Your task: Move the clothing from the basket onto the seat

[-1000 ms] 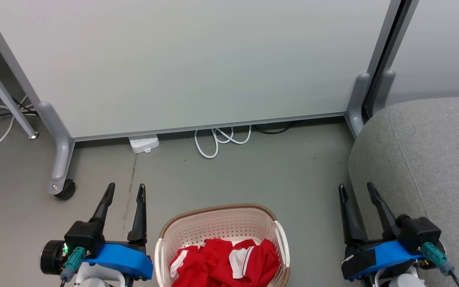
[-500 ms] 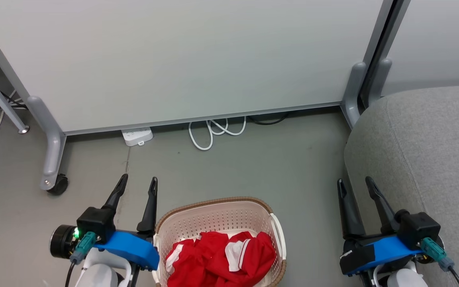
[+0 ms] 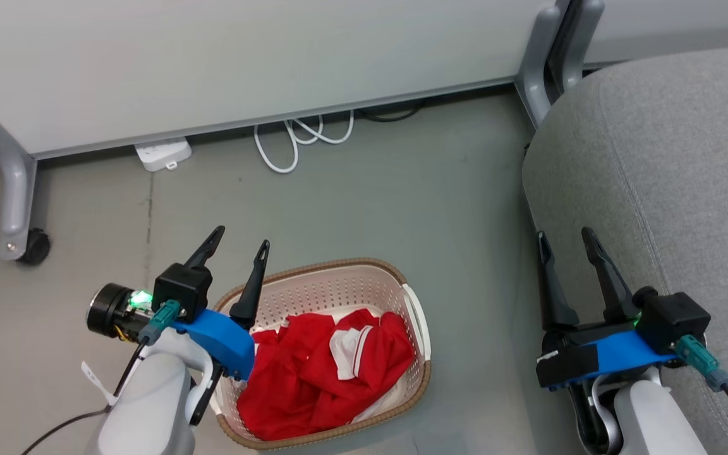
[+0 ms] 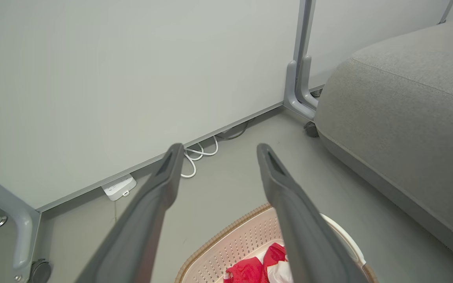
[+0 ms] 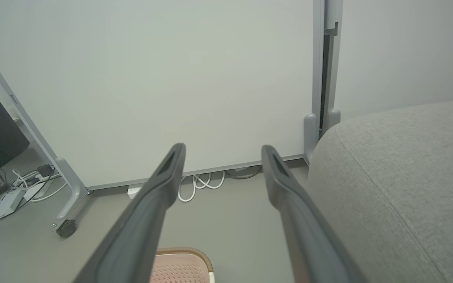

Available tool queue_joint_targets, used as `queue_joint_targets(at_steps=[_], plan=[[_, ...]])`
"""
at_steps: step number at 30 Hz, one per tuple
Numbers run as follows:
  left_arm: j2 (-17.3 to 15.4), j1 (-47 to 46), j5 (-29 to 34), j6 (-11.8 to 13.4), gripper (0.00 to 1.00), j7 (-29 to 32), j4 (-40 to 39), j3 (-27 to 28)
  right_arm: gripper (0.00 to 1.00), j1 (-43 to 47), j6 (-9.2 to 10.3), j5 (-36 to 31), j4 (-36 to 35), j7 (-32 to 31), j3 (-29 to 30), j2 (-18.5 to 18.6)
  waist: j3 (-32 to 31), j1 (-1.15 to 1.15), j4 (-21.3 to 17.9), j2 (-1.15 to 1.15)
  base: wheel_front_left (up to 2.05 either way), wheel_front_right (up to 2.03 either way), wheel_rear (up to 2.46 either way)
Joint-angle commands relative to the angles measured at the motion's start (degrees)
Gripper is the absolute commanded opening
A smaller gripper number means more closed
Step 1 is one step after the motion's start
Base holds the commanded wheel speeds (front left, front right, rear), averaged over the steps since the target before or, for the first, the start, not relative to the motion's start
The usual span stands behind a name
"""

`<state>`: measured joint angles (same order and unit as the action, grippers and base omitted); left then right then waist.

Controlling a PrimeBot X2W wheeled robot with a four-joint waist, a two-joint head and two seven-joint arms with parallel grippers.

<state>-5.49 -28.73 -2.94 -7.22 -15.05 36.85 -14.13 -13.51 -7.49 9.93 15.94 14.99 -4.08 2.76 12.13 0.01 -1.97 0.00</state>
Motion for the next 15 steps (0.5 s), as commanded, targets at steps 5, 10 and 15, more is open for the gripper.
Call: queue_joint_targets(at_steps=[5,10,15], plan=[[-2.5,-5.4,1.3,-0.3,1.00,-0.2,4.5,-4.1,1.00,-3.9,0.00,0.6,-1.3,0.3,0.1,0.2,7.4,-0.01,-3.0,0.00,0.00,0.00,0.00],[-4.9,-9.6,1.1,-0.2,1.00,-0.2,9.4,-9.9,1.00,-6.5,0.00,1.2,-2.2,0.3,0.0,0.2,12.1,-0.01,-4.8,0.00,0.00,0.00,0.00],[-6.6,-13.2,0.1,-0.2,1.00,-0.2,14.5,-15.3,1.00,-8.4,0.00,1.5,-3.1,0.3,0.1,0.2,16.3,-0.01,-6.1,0.00,0.00,0.00,0.00]])
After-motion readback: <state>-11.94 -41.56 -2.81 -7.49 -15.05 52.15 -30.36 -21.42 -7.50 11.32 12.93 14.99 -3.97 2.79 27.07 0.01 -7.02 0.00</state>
